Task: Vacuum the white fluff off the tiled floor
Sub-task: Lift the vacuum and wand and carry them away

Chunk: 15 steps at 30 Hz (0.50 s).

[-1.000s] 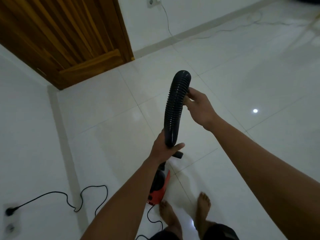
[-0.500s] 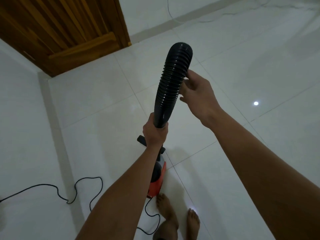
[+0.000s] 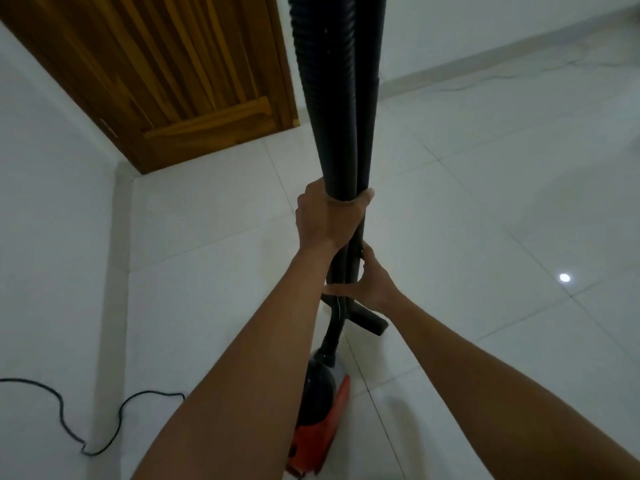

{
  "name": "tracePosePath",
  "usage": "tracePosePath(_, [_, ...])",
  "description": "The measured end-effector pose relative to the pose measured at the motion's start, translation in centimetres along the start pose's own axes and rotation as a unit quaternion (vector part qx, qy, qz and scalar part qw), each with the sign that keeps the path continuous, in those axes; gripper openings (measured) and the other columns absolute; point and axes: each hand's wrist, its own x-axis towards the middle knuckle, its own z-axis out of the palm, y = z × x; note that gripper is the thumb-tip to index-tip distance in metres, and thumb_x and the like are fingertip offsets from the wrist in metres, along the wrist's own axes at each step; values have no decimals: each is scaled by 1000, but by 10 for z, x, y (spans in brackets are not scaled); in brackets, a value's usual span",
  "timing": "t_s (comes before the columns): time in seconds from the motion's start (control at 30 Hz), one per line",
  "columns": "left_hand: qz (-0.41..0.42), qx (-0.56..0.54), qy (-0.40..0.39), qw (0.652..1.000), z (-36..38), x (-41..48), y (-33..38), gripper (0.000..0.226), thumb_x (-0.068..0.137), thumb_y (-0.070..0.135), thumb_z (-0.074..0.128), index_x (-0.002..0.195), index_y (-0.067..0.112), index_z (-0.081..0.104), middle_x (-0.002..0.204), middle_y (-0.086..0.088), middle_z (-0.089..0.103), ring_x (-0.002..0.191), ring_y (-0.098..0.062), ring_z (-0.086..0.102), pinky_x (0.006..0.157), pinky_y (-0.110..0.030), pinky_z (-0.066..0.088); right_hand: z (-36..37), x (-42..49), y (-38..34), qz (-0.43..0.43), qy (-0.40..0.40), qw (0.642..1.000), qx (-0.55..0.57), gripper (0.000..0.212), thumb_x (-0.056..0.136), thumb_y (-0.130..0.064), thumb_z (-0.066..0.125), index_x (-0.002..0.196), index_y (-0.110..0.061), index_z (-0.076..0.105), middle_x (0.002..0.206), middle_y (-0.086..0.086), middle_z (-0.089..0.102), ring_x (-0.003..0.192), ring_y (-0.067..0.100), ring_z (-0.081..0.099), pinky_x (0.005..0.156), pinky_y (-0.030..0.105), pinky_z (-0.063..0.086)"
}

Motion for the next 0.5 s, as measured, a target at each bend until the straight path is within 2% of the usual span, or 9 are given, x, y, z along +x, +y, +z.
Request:
tracePosePath(0.1, [42, -9, 22, 999, 8, 7, -13, 41, 77, 45, 80, 109, 21, 71, 82, 14, 65, 75, -8, 66, 62, -17, 51, 29, 46, 25, -49, 106, 992, 53, 123, 40, -72, 88, 142, -42, 27, 129, -13, 60, 114, 11, 62, 84, 25, 51])
tracePosePath(0.2, [50, -21, 31, 998, 6, 15, -11, 44, 75, 44, 80, 112, 23, 72, 87, 14, 67, 76, -6, 65, 61, -19, 50, 47, 64, 41, -88, 177, 976, 93, 116, 38, -79, 85, 136, -42, 36, 120, -17, 64, 103, 5, 64, 83, 27, 55])
tracePosePath(0.23, [51, -26, 34, 998, 6, 13, -15, 45, 74, 44, 81, 112, 23, 72, 90, 13, 69, 78, -6, 65, 63, -21, 53, 55, 66, 48, -113, 197, 969, 99, 106, 40, -78, 85, 130, -40, 43, 114, -19, 65, 99, 2, 65, 83, 27, 57])
tracePosePath(0.33, [56, -25, 29, 998, 6, 12, -24, 51, 74, 45, 79, 118, 21, 70, 98, 9, 71, 82, -7, 67, 67, -24, 56, 70, 82, 57, -175, 240, 949, 111, 74, 54, -57, 89, 116, -34, 56, 102, -20, 68, 93, 2, 66, 80, 25, 57])
tracePosePath(0.4, [62, -45, 17, 997, 3, 2, -25, 54, 75, 41, 79, 121, 16, 68, 100, 6, 71, 85, -10, 68, 75, -29, 60, 76, 85, 57, -192, 274, 934, 122, 67, 58, -48, 86, 115, -30, 58, 97, -21, 65, 90, 4, 65, 78, 24, 55])
tracePosePath(0.5, [85, -107, -26, 990, 0, -19, -36, 56, 77, 38, 82, 123, 10, 66, 106, 0, 72, 95, -17, 70, 86, -37, 61, 82, 81, 63, -191, 294, 928, 128, 62, 57, -44, 82, 111, -27, 56, 92, -21, 61, 87, 9, 64, 79, 29, 57])
